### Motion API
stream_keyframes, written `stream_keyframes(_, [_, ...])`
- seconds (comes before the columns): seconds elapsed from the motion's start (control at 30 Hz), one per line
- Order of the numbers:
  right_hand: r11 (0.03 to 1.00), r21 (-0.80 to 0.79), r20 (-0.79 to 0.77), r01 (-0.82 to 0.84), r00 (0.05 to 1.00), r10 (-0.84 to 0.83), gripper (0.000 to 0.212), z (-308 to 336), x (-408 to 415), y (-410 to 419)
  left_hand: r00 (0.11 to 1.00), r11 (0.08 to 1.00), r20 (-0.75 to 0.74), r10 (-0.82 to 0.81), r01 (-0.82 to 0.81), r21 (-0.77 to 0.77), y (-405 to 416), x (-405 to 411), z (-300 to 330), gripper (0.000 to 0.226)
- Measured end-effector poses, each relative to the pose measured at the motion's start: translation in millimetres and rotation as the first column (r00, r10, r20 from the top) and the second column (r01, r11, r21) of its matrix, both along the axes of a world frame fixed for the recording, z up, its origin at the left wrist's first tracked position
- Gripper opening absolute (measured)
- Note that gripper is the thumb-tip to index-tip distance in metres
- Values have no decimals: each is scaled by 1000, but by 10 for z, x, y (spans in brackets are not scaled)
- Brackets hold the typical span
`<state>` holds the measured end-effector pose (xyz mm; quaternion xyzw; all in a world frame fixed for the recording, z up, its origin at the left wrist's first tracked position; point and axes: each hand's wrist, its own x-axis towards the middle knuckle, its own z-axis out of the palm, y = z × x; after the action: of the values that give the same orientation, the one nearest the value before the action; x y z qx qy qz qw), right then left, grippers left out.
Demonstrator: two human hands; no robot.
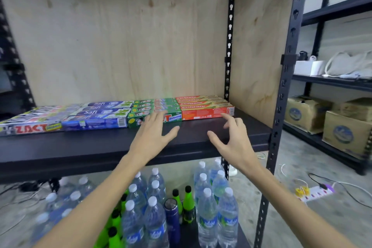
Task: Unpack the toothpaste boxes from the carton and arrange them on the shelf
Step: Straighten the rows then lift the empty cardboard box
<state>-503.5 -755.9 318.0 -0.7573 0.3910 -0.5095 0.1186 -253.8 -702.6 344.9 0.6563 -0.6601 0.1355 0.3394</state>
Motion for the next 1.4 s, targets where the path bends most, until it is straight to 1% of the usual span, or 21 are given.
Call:
stream_keyframes(0.07, [1000,6,79,-31,996,30,64,-159,94,280,999,994,-4,32,-32,-103,300,-91,-212,55])
stream_keyframes(0.1, [999,10,110,-46,993,45,64,-271,143,425,999,987,-28,33,-37,-154,450,-128,-345,54])
stream_keyframes(0.2, [995,52,139,-83,987,75,68,-757,304,839,991,974,-131,-27,-4,-226,852,-187,-741,66])
stream_keyframes(0.3, [983,135,189,-125,977,98,71,-1266,445,1130,949,973,-285,-135,72,-221,1171,-205,-1103,76])
stream_keyframes(0.37, [972,195,174,-128,980,94,73,-1610,510,1225,903,985,-412,-122,60,-161,1330,-127,-1412,76])
stream_keyframes(0.43, [957,264,156,-123,984,84,76,-1951,542,1292,862,999,-505,-40,15,-52,1450,38,-1784,76])
stream_keyframes(0.53, [923,368,113,-115,991,78,78,-2478,545,1400,827,997,-559,60,-23,73,1660,297,-2356,76])
stream_keyframes(0.6, [887,451,61,-100,995,82,78,-2835,517,1486,790,981,-598,133,-20,192,1862,446,-2745,75])
stream_keyframes(0.7, [837,546,-56,-39,995,83,79,-3341,421,1674,762,942,-594,257,-60,330,2202,686,-3287,77])
stream_keyframes(0.8, [801,598,-190,34,977,101,84,-3786,285,1818,786,909,-493,373,-204,362,2516,906,-3681,82])
stream_keyframes(0.87, [777,626,-234,63,966,110,90,-3990,194,1841,744,874,-483,462,-287,393,2723,1032,-3879,84])
stream_keyframes(0.9, [757,649,-234,75,967,104,94,-4029,166,1846,717,851,-488,498,-298,432,2823,1109,-3988,85])
stream_keyframes(0.97, [672,736,-163,84,985,54,97,-4076,100,1855,678,808,-498,542,-256,531,2992,1272,-4182,89])
stream_keyframes(1.0, [636,767,-145,86,989,41,97,-4111,53,1860,635,793,-540,553,-201,575,3067,1334,-4247,91])
stream_keyframes(1.07, [585,805,-164,97,984,62,97,-4153,0,1886,530,777,-633,564,-81,624,3166,1402,-4337,94])
stream_keyframes(1.1, [564,819,-187,107,979,86,96,-4167,-3,1900,505,777,-658,559,-41,629,3185,1397,-4360,92])
stream_keyframes(1.17, [566,816,-254,122,954,159,92,-4191,35,1934,497,797,-690,527,-8,603,3198,1398,-4442,87])
stream_keyframes(1.2, [590,799,-286,119,938,197,90,-4188,69,1941,496,810,-703,510,-2,587,3198,1403,-4485,85])
stream_keyframes(1.3, [613,784,-320,97,910,264,87,-4175,114,1932,460,810,-733,501,49,585,3222,1457,-4571,76])
stream_keyframes(1.37, [612,780,-367,130,888,279,86,-4168,103,1932,474,803,-731,490,80,590,3268,1464,-4576,72])
stream_keyframes(1.4, [620,776,-364,114,884,292,87,-4170,96,1938,485,803,-728,484,84,590,3302,1464,-4584,70])
